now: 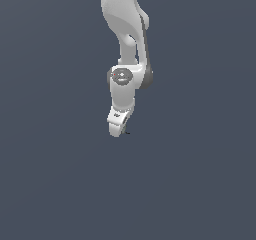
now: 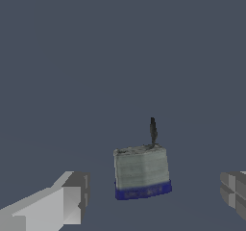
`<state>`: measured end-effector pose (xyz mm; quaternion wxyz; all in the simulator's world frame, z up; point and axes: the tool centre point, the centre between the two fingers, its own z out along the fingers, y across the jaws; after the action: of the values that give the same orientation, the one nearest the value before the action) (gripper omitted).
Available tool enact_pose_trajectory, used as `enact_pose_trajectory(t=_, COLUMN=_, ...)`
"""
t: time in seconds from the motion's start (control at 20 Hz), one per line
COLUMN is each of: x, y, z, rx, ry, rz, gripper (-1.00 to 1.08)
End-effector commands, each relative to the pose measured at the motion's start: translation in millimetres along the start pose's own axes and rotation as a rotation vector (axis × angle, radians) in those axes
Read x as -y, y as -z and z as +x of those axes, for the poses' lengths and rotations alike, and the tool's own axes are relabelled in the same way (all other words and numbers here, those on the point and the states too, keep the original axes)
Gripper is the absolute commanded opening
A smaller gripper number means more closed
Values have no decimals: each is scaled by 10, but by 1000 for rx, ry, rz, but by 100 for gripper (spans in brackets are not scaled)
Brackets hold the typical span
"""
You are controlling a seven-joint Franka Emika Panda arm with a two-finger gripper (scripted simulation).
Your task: Pick up the object and move it to a goal position.
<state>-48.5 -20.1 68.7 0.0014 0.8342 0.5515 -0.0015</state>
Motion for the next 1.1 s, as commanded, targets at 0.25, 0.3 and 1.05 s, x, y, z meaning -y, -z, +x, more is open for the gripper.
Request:
enact_pose_trajectory(t=0.25, x=37, y=-56, z=4, rx=-4, ry=78, rz=1, gripper=100)
enact_pose_trajectory(t=0.3, x=39, y=-58, z=4, rx=-4, ry=82, rz=1, gripper=100)
enact_pose_trajectory(t=1.05, x=52, y=-459, z=4, rx=-4, ry=85, rz=1, gripper=100)
